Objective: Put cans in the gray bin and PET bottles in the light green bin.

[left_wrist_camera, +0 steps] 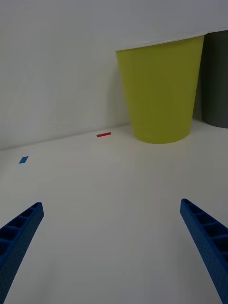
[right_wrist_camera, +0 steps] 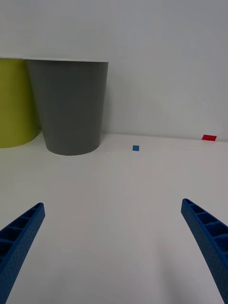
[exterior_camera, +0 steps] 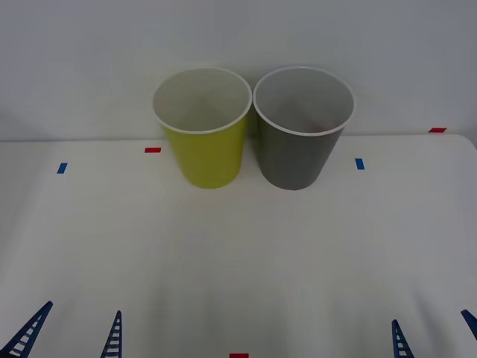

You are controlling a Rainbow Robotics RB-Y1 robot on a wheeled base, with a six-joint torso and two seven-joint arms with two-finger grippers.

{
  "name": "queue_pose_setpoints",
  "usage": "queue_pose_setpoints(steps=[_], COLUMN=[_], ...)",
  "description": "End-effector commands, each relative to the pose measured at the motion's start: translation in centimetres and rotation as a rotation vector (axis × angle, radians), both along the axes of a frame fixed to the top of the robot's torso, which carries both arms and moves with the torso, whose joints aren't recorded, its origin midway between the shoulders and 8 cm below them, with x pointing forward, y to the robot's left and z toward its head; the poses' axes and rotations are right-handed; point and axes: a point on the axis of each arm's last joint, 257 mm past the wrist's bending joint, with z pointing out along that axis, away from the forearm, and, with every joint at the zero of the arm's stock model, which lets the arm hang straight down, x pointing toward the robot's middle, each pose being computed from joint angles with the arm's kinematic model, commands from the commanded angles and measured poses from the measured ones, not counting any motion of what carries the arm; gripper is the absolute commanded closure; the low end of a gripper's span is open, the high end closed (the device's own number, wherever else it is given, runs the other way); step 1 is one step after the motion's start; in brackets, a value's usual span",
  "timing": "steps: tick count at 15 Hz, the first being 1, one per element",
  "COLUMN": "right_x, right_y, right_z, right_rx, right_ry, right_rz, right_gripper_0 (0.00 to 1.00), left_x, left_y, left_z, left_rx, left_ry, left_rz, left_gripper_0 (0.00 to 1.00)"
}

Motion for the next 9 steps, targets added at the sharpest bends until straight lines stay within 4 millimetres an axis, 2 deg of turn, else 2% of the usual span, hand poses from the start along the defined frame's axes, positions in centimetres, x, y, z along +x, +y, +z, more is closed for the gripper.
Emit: queue_pose_setpoints(steps=[1,9], right_x=[0.00,0.00], right_y=[0.00,0.00], right_z=[0.00,0.00], right_rx=[0.000,0.000], right_ry=[0.000,0.000], right_rz=[0.000,0.000], right_gripper_0=[0.00,0.00], left_x=[0.00,0.00], left_y=[0.00,0.00], left_z=[0.00,0.00], left_rx=[0.000,0.000], left_ry=[0.000,0.000], left_rz=[0.000,0.000], left_gripper_0=[0.00,0.00])
